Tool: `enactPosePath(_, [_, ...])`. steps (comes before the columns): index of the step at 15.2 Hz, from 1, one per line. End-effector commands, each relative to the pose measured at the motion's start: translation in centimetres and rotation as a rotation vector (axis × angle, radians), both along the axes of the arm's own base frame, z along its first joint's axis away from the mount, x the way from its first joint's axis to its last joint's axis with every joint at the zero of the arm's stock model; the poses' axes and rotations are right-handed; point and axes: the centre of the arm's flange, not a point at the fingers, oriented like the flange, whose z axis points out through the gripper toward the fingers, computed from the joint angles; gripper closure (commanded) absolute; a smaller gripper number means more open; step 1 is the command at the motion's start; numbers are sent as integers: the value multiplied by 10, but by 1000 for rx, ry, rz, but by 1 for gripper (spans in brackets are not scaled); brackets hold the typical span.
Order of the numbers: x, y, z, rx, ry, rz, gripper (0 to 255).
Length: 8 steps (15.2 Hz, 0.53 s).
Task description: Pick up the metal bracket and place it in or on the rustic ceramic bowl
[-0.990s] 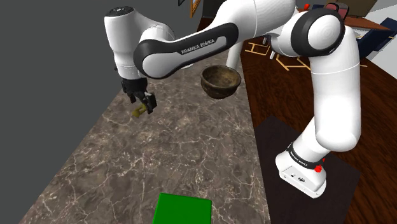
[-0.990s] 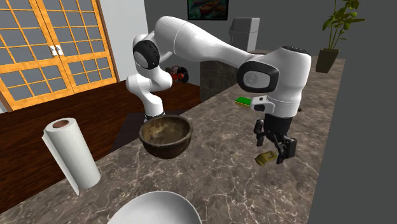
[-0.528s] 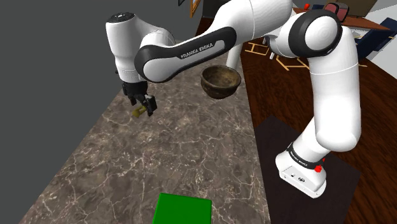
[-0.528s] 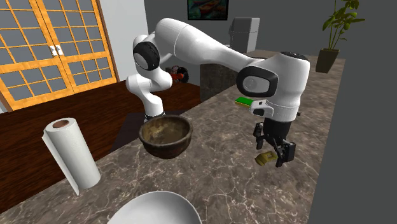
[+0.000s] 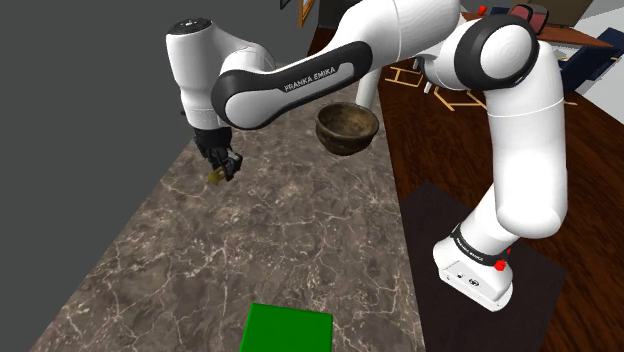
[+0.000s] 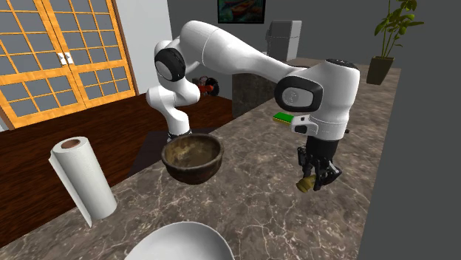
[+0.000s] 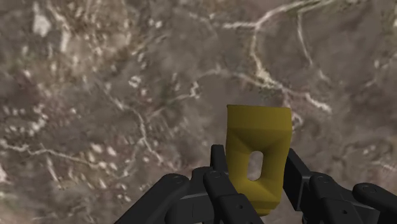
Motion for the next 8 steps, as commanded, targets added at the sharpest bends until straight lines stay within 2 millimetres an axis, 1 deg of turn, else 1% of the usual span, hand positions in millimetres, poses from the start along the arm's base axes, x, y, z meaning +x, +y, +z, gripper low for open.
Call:
enactPosePath(1, [1, -2, -2, -4, 3, -2, 255])
enactPosePath(4, [1, -1, -2, -4, 3, -2, 255])
enactPosePath(8, [1, -1, 19, -4, 3, -2, 255])
